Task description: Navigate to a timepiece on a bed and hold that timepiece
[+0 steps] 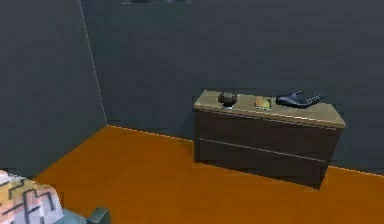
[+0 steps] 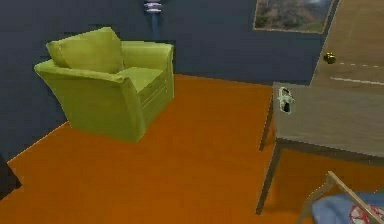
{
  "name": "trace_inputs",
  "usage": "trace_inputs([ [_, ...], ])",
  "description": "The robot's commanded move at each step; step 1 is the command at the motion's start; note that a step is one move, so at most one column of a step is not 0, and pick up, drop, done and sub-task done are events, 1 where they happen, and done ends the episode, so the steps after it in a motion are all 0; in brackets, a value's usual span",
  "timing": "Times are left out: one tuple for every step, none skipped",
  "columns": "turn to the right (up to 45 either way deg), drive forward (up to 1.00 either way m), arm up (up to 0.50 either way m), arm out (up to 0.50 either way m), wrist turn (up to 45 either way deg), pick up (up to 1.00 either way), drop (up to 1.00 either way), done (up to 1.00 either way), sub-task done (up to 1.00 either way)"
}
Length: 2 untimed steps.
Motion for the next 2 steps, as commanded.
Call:
trace_inputs([
  [0.0,0.8,0.0,0.0,0.0,0.0,0.0,0.0,0.0],
  [-36.0,0.0,0.0,0.0,0.0,0.0,0.0,0.0,0.0],
])
